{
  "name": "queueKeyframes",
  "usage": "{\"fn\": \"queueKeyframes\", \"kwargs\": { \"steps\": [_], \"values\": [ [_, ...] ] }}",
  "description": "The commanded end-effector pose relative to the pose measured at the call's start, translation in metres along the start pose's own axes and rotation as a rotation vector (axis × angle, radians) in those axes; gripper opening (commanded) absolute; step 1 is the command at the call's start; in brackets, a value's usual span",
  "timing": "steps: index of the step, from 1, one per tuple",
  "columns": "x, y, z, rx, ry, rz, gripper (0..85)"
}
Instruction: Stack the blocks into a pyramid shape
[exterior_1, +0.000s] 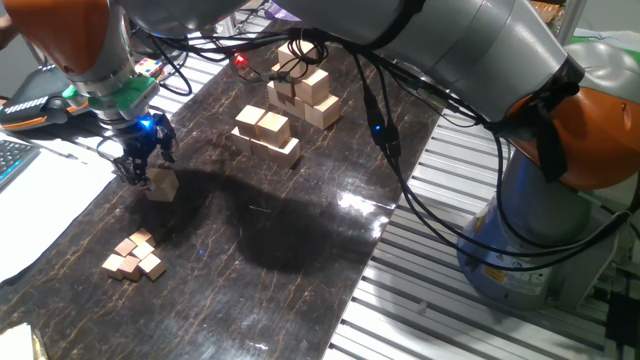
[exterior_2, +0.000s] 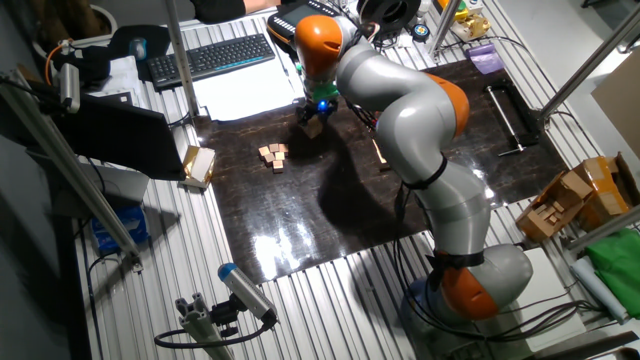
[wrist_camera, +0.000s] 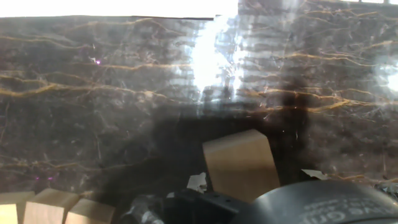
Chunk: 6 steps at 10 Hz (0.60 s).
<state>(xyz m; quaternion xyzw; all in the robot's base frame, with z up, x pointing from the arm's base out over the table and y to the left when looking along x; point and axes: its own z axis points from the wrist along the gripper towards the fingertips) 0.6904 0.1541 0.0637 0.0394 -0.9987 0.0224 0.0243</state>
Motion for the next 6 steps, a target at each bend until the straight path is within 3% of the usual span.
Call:
{"fn": "queueKeyframes", "kwargs": {
  "steps": [1, 6],
  "values": [
    [-0.0001, 0.0009, 0.0018, -0.004, 0.000, -0.002, 73.7],
    [-0.0037, 0.0029, 0.0095, -0.021, -0.009, -0.027, 72.7]
  ]
}}
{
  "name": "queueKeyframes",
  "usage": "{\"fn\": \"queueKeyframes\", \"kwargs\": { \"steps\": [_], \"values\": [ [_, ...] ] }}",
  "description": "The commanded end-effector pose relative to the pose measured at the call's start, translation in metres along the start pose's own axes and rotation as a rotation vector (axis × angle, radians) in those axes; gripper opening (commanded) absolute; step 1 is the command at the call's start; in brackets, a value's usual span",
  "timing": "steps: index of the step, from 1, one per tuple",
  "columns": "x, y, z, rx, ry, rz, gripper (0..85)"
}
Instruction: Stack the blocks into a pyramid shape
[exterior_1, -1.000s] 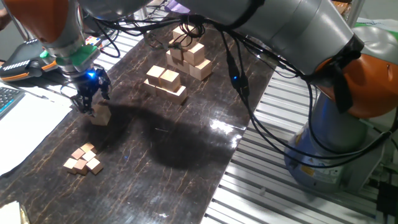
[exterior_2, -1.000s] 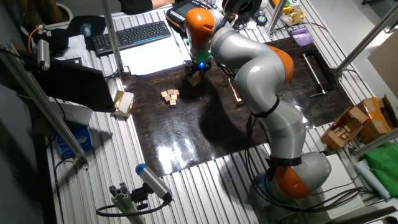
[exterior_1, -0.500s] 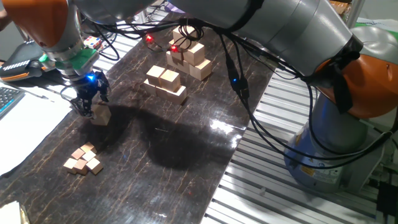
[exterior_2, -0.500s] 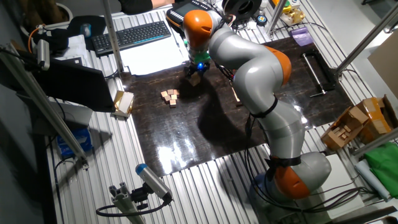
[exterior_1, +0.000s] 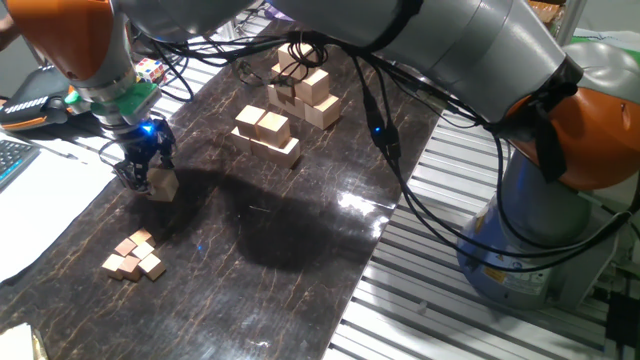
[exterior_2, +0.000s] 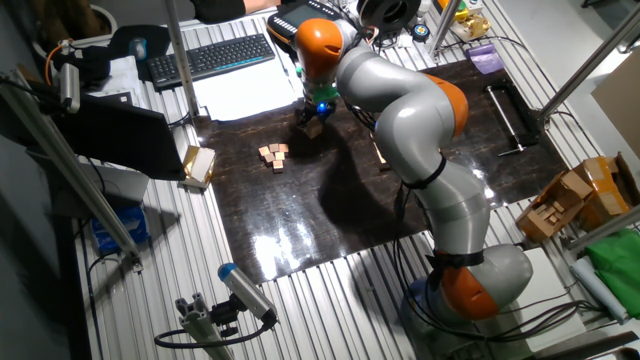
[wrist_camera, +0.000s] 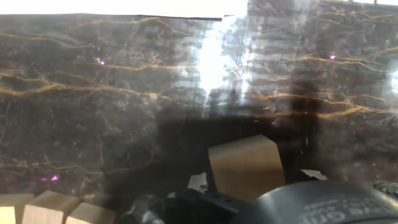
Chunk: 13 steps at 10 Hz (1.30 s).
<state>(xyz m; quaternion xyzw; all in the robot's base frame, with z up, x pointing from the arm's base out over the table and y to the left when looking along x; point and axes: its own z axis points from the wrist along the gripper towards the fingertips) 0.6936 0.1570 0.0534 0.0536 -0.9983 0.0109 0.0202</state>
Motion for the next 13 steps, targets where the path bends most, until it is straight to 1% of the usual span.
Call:
{"fn": "queueKeyframes", "kwargs": {
  "steps": [1, 5, 8, 9, 10, 11, 12, 13],
  "values": [
    [0.000, 0.000, 0.001, -0.001, 0.000, -0.002, 72.0],
    [-0.002, 0.001, 0.004, -0.010, 0.001, -0.017, 64.3],
    [-0.002, 0.000, 0.005, -0.014, 0.006, -0.028, 52.7],
    [-0.001, -0.001, 0.003, -0.012, 0.003, -0.028, 50.0],
    [0.001, -0.005, -0.002, 0.001, -0.003, -0.020, 51.0],
    [0.002, -0.013, -0.012, 0.016, -0.001, -0.012, 51.0],
    [0.005, -0.023, -0.024, 0.035, 0.008, 0.012, 49.7],
    [0.010, -0.036, -0.036, 0.073, 0.015, 0.029, 48.7]
  ]
}}
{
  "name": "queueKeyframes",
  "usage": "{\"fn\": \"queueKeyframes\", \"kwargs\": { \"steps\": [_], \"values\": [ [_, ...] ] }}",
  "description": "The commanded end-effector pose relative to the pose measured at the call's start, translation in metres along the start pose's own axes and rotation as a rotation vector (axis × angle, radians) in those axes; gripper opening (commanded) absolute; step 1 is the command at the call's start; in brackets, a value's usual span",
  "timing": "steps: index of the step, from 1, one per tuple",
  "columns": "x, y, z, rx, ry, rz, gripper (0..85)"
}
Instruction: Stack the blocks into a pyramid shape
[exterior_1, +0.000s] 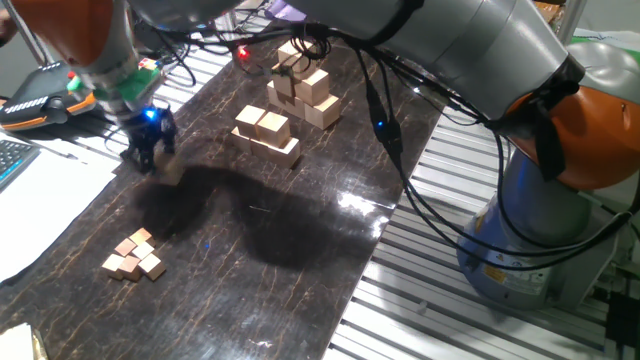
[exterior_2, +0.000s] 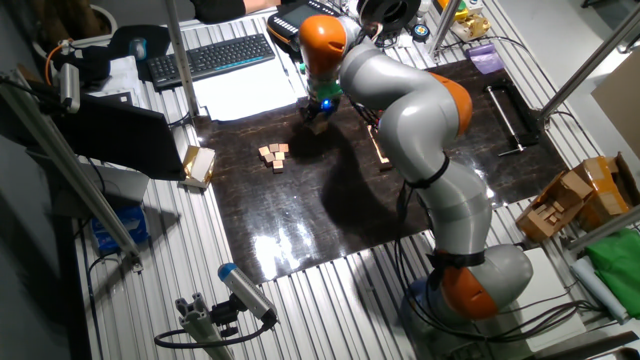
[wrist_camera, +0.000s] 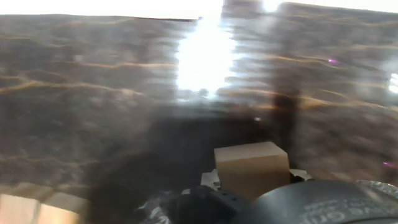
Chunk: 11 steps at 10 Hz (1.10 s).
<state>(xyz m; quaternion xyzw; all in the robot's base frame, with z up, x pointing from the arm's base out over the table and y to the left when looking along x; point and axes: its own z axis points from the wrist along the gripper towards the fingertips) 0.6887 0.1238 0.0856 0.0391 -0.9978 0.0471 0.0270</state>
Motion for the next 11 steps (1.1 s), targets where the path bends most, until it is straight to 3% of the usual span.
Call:
{"fn": "queueKeyframes", "kwargs": {
  "steps": [1, 4, 5, 6, 9, 11],
  "values": [
    [0.006, -0.023, -0.014, 0.032, 0.004, 0.005, 45.7],
    [0.023, -0.075, -0.026, 0.022, 0.020, 0.022, 38.7],
    [0.029, -0.086, -0.030, 0.035, 0.030, 0.038, 36.3],
    [0.036, -0.096, -0.033, 0.067, 0.032, 0.040, 35.0],
    [0.049, -0.115, -0.045, 0.083, 0.048, 0.038, 33.0],
    [0.055, -0.117, -0.050, 0.087, 0.046, 0.053, 31.7]
  ]
}}
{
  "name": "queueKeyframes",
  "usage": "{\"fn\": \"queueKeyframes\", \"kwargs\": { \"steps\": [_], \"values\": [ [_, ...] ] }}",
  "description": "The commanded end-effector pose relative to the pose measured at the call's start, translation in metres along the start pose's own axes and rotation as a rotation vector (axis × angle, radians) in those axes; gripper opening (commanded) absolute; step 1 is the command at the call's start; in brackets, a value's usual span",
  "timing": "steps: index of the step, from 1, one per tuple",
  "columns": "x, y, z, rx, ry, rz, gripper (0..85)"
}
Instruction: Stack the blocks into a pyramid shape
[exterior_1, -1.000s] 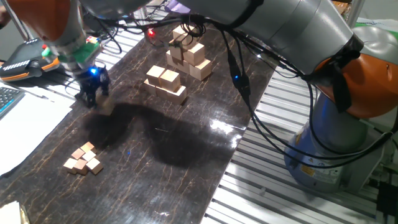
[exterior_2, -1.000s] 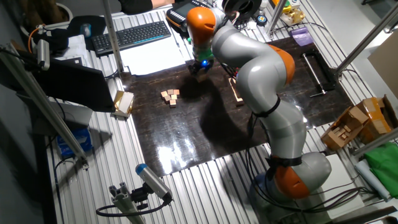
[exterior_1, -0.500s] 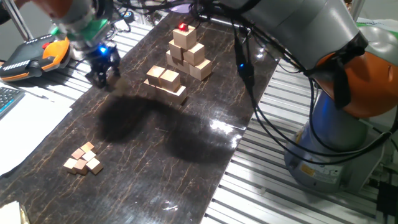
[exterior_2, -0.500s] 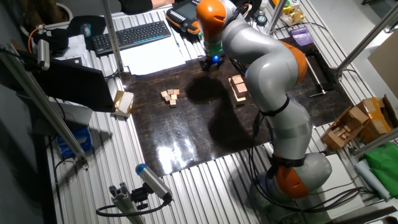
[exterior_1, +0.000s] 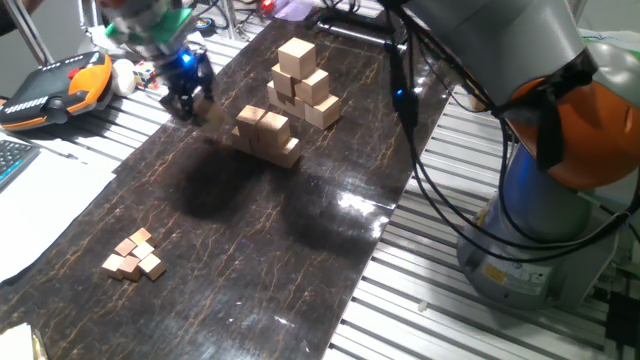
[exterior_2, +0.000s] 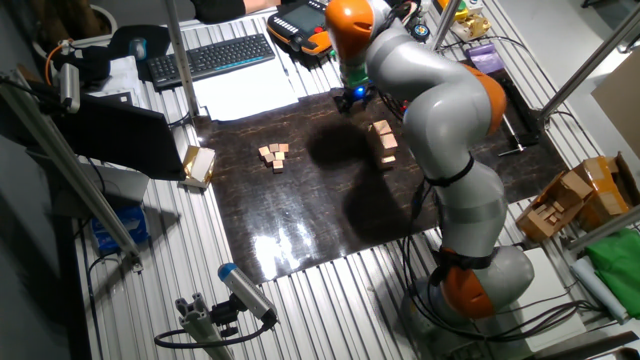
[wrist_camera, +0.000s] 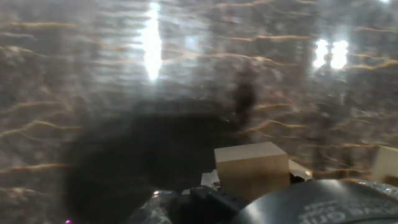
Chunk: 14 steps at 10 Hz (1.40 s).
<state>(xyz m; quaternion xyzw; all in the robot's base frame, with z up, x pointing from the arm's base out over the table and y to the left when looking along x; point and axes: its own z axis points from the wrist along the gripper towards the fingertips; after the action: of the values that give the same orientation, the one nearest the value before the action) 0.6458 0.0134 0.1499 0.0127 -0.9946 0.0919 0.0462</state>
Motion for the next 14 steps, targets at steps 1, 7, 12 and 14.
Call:
{"fn": "queueKeyframes", "kwargs": {
  "steps": [1, 7, 12, 14],
  "values": [
    [0.001, -0.004, -0.001, 0.000, -0.005, 0.002, 31.3],
    [0.001, -0.001, 0.000, -0.022, 0.015, 0.047, 29.0],
    [0.004, -0.006, -0.002, -0.012, 0.003, 0.060, 31.0],
    [0.023, -0.024, -0.006, -0.002, 0.003, 0.058, 30.7]
  ]
}}
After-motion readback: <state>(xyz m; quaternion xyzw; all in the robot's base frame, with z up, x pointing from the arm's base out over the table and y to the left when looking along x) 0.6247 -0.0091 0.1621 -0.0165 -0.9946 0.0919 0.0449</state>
